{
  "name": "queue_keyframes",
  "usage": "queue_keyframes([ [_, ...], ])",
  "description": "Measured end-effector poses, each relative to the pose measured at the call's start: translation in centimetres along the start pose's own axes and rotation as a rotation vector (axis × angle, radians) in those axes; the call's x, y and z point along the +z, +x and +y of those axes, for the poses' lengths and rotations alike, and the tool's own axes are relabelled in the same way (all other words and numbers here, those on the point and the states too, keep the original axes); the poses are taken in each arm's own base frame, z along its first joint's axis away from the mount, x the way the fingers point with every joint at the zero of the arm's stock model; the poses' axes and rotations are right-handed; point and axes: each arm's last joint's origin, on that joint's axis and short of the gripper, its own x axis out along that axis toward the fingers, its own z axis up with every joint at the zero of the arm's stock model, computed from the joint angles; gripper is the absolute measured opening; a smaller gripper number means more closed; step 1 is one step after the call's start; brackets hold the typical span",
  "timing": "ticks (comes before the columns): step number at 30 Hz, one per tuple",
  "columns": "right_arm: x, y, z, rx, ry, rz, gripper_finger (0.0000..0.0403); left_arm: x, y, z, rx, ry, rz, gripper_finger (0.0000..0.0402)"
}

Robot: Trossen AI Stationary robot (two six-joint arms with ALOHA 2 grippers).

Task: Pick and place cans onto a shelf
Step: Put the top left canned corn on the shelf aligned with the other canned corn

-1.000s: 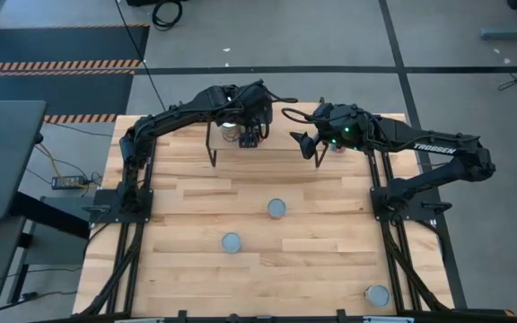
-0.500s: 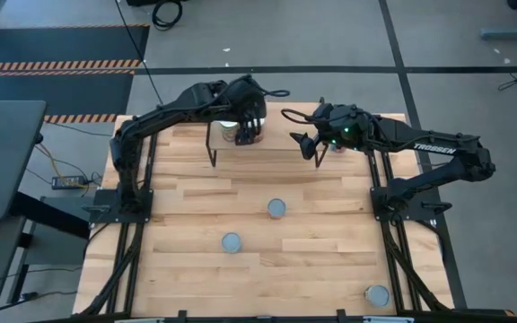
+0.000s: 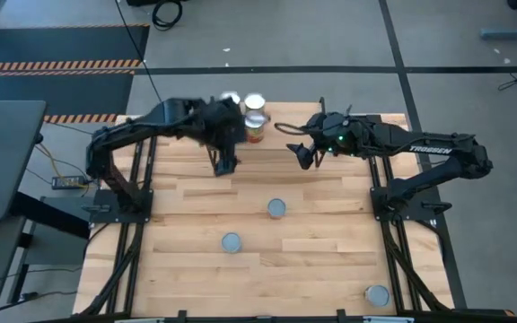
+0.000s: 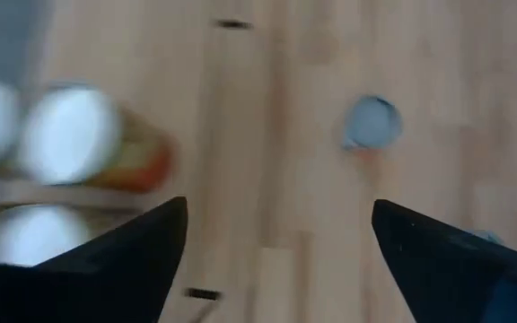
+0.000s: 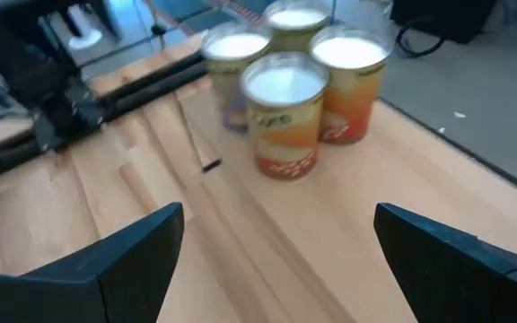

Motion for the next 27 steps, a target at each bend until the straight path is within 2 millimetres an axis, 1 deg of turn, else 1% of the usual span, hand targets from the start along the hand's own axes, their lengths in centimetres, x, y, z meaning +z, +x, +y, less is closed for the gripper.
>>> queue_keyframes([
  [4, -0.6, 1.0, 1.0, 0.014, -0.039, 0.031, 0.0366, -1.6, 2.1, -1.8, -0.047, 0.043, -0.016, 0.0317],
  [9, -1.1, 2.4, 2.0, 0.025, -0.059, 0.054, 0.0358, -2.9, 5.0, -2.6, -0.028, 0.027, -0.151, 0.0263],
  [13, -1.3, 3.1, 2.4, 0.026, -0.06, 0.056, 0.0356, -3.5, 7.7, -2.7, 0.057, -0.007, -0.225, 0.0232],
  [17, -1.3, 3.2, 2.5, 0.028, -0.048, 0.053, 0.0355, -4.3, 10.0, -2.6, 0.18, -0.016, -0.279, 0.0217],
  [19, -1.3, 3.2, 2.5, 0.026, -0.043, 0.054, 0.0355, -4.6, 10.5, -2.5, 0.249, -0.027, -0.277, 0.0216],
  [21, -1.3, 3.2, 2.5, 0.026, -0.042, 0.05, 0.0355, -4.7, 10.6, -2.3, 0.31, -0.026, -0.278, 0.0216],
  [24, -1.1, 3.2, 2.5, 0.028, -0.036, 0.039, 0.0355, -4.6, 10.6, -2.0, 0.342, -0.005, -0.29, 0.0215],
  [27, -1.0, 3.3, 2.4, 0.026, -0.028, 0.027, 0.0355, -4.3, 10.5, -1.5, 0.357, -0.02, -0.321, 0.0215],
])
